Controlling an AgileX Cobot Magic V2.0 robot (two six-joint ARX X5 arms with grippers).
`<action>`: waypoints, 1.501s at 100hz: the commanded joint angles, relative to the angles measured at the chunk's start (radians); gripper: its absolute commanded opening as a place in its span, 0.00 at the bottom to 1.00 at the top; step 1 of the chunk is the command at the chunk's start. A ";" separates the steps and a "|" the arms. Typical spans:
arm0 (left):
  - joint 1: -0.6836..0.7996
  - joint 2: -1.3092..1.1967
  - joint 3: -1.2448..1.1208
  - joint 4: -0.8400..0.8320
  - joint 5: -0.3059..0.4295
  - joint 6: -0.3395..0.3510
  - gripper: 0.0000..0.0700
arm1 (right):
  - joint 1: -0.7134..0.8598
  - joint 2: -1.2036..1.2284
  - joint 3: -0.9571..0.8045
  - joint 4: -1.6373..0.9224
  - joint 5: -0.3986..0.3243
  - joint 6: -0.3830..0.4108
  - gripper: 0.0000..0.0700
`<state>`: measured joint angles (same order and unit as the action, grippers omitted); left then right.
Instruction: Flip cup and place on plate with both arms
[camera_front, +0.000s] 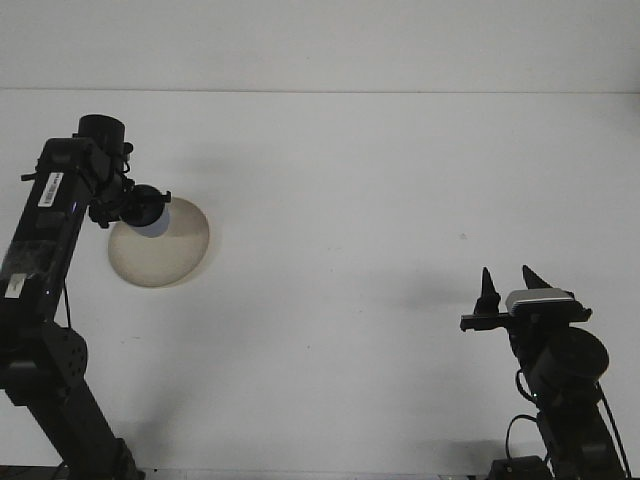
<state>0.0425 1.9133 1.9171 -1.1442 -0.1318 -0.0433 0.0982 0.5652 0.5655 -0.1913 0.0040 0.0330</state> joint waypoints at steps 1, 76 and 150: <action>-0.002 0.043 0.015 0.002 0.002 0.002 0.02 | 0.003 0.005 0.005 0.011 0.004 -0.008 0.59; 0.017 0.126 0.019 0.003 0.037 0.002 0.85 | 0.003 0.005 0.005 0.011 0.005 -0.008 0.59; 0.011 -0.369 0.004 -0.004 0.039 -0.041 0.85 | 0.003 0.005 0.005 0.011 0.004 -0.008 0.59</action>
<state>0.0662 1.5711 1.9148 -1.1587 -0.0986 -0.0696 0.0982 0.5652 0.5655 -0.1913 0.0040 0.0330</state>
